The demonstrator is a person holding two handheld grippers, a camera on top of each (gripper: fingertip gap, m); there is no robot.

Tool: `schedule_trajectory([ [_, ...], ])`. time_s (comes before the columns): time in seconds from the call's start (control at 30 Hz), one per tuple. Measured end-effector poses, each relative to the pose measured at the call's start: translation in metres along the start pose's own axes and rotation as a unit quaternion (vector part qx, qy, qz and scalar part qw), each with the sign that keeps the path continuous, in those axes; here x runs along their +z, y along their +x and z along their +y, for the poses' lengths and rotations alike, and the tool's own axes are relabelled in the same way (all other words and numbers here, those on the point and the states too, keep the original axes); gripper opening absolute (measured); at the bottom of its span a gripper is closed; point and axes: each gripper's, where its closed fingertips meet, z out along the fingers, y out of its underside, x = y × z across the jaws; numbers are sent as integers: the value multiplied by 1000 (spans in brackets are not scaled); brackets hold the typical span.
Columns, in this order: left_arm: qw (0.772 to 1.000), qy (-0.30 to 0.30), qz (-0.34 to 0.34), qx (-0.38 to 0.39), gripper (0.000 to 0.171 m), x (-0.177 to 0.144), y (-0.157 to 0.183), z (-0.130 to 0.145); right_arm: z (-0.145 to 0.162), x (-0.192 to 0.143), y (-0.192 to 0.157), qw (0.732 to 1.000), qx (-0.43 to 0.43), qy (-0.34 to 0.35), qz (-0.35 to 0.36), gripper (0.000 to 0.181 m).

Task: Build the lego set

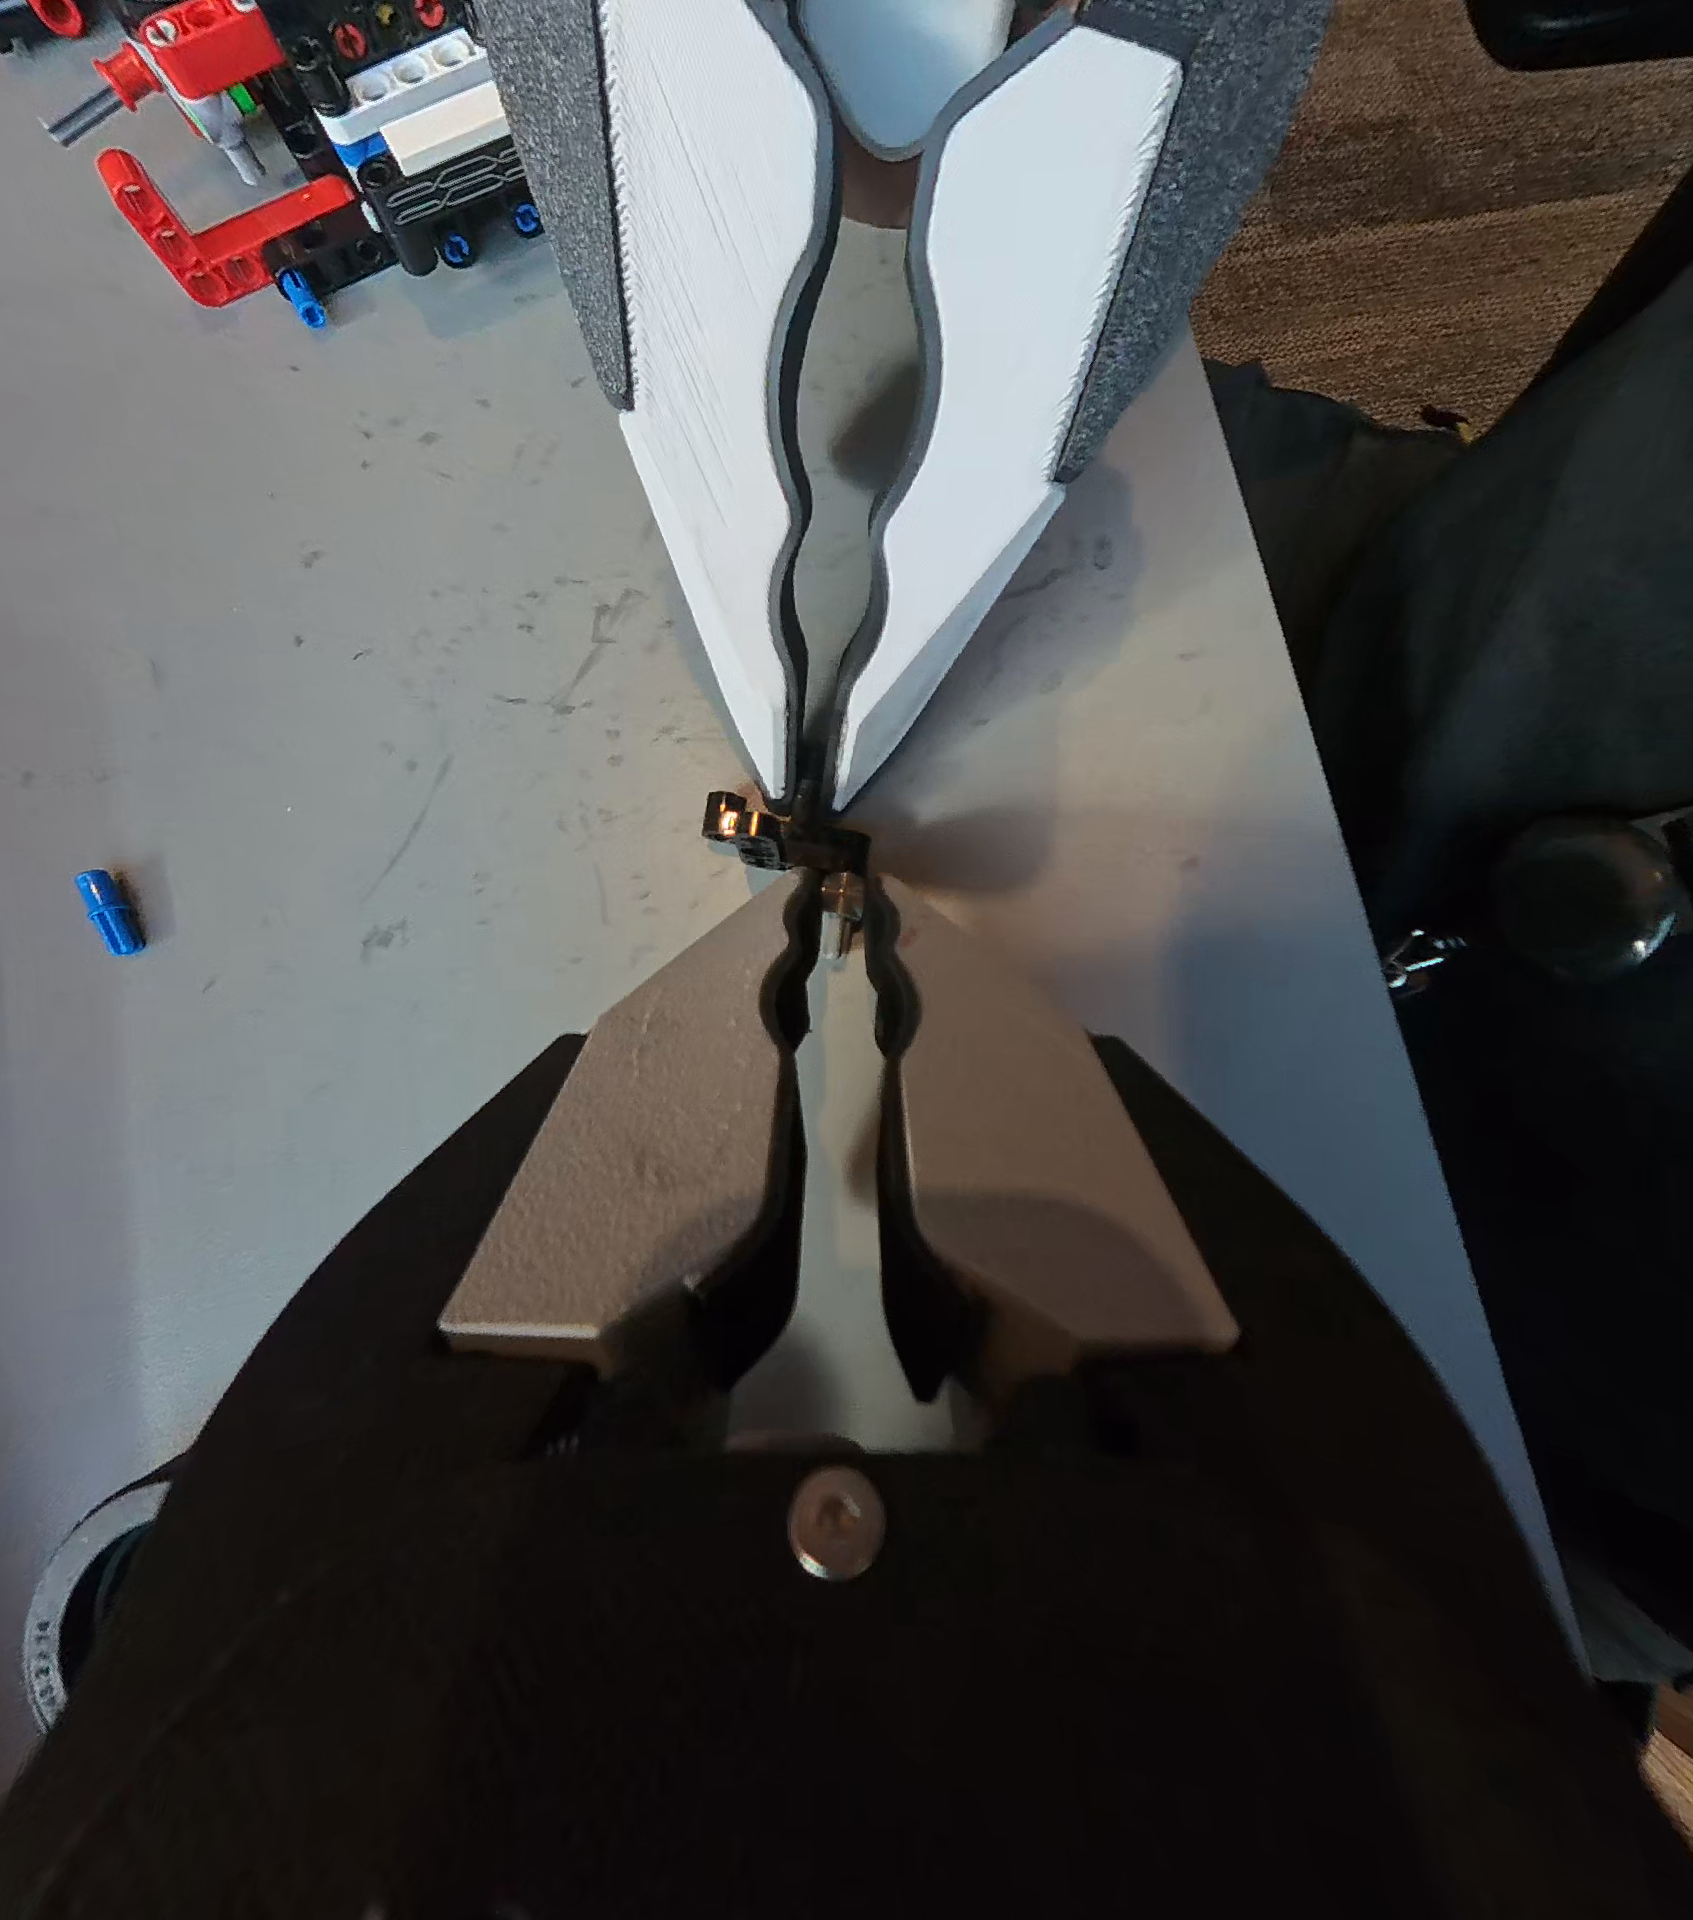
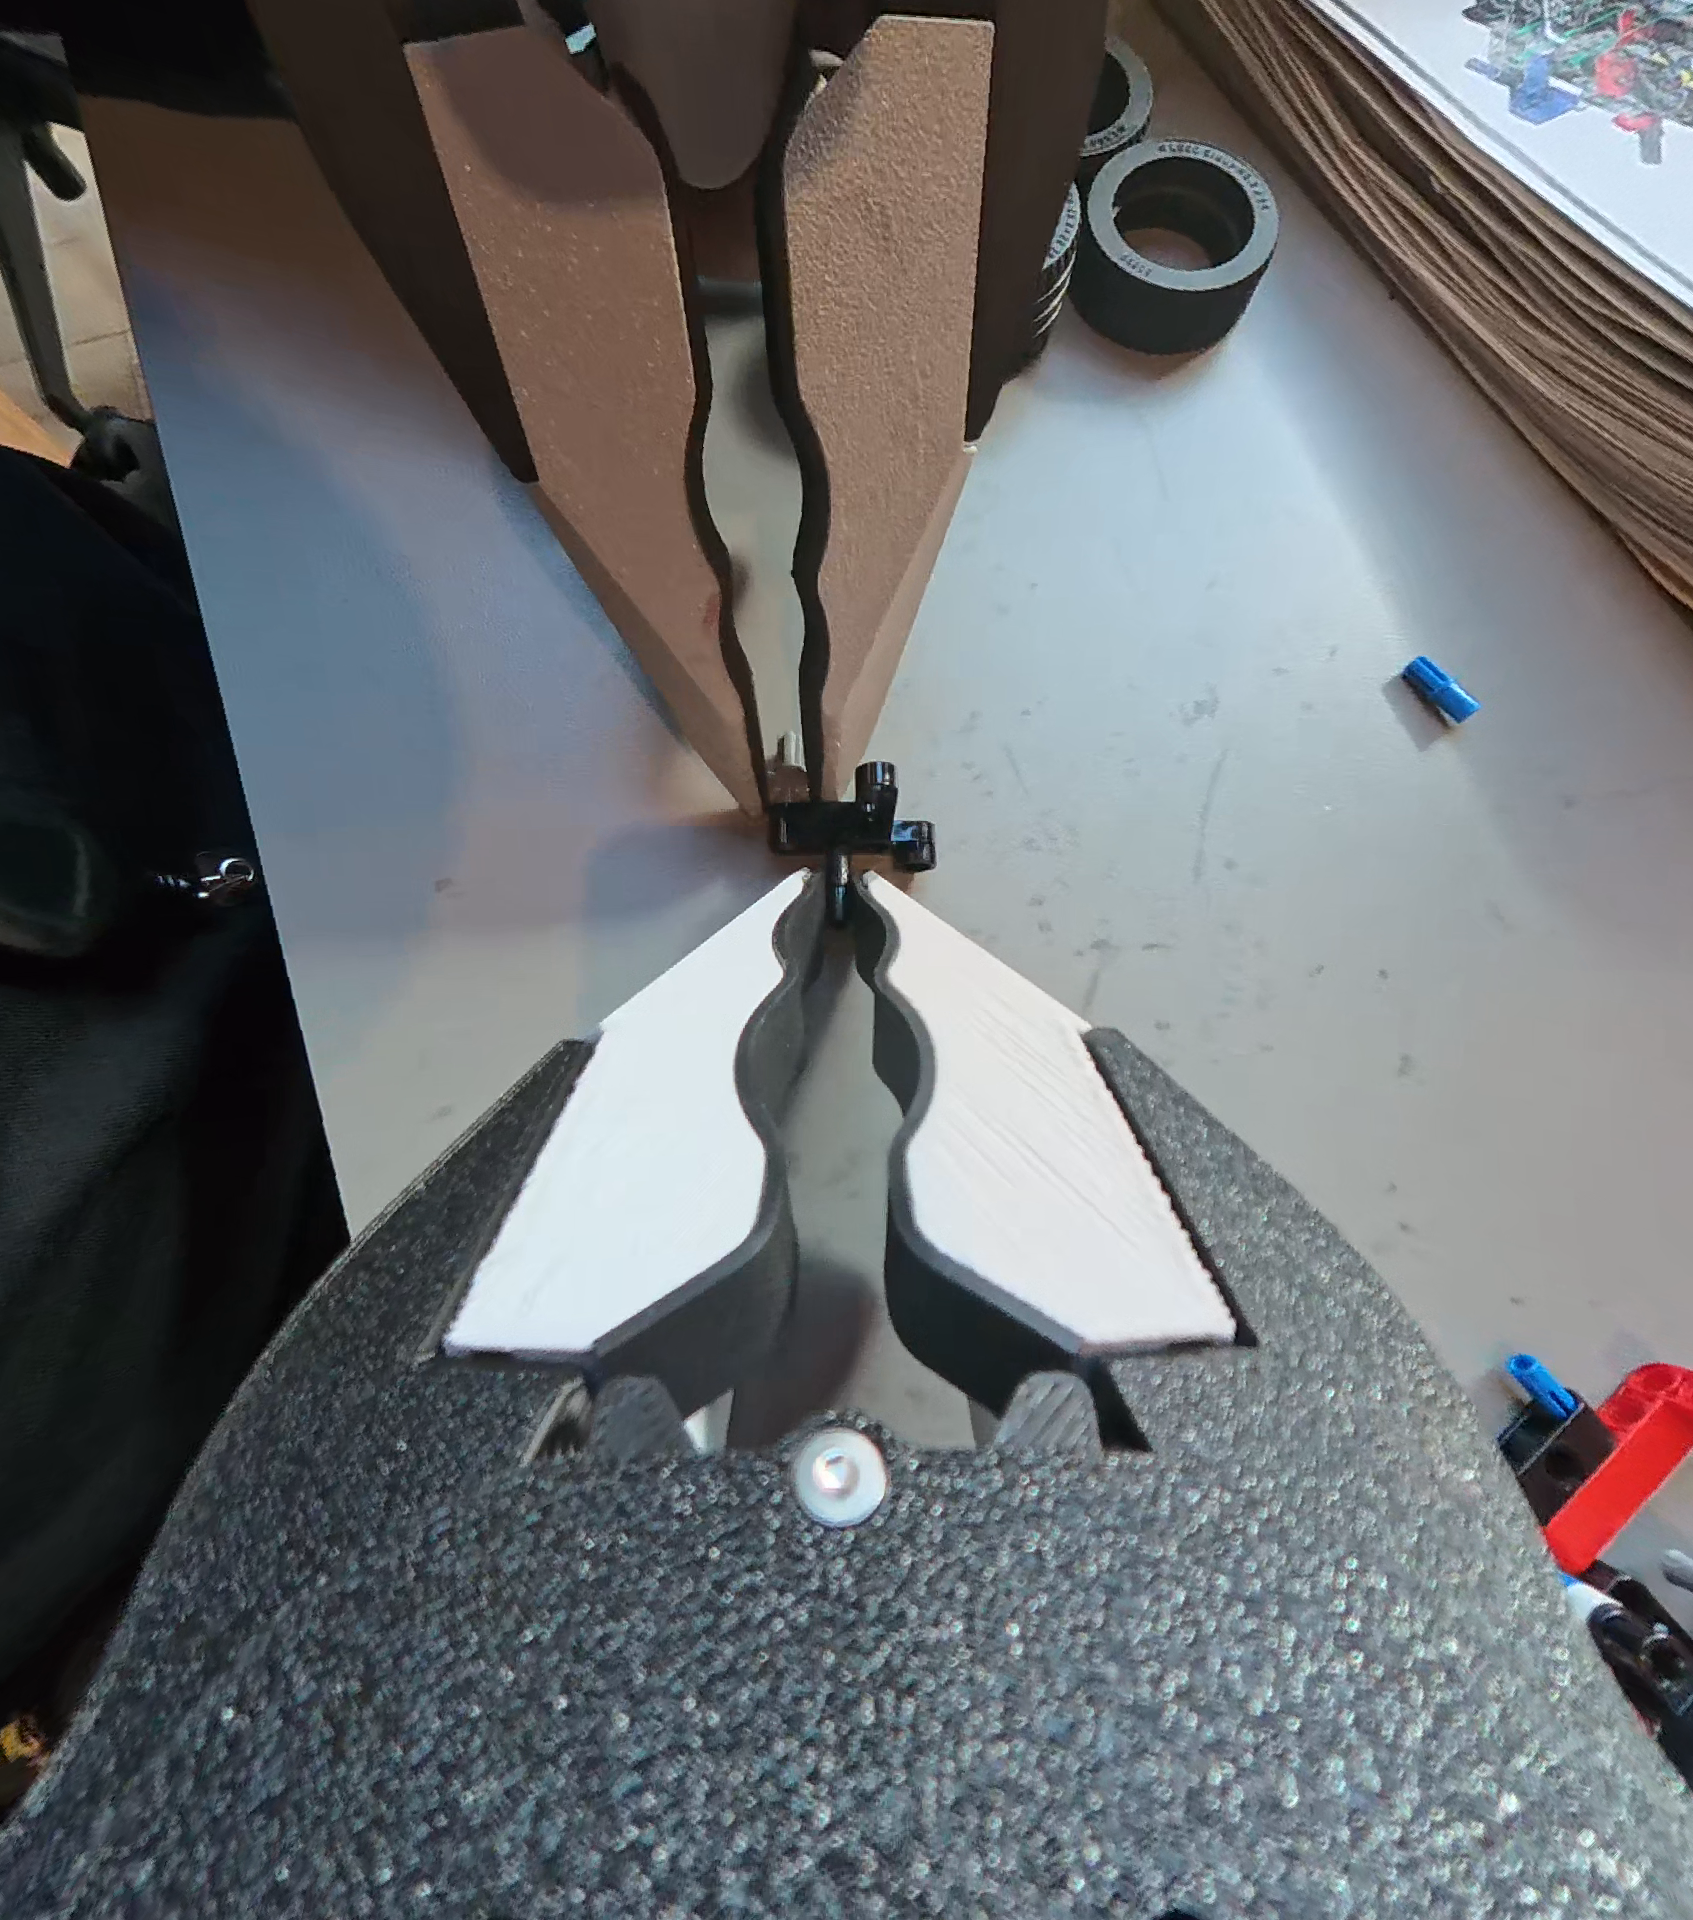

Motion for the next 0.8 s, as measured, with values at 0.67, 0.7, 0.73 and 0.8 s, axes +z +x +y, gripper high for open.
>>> schedule_trajectory([
  [0.67,1000,4,2,2,5,0,0,1,-3,0,-3,999,-44,10,-5,12],
  [0.7,1000,5,1,1,5,0,-1,0,-3,-1,-4,999,-41,13,-5,16],
  [0.73,1000,5,1,0,5,0,-1,0,-3,-2,-3,999,-39,16,-4,20],
  [0.8,1000,6,-1,0,5,0,-1,0,-2,-4,-2,999,-36,15,0,22],
])
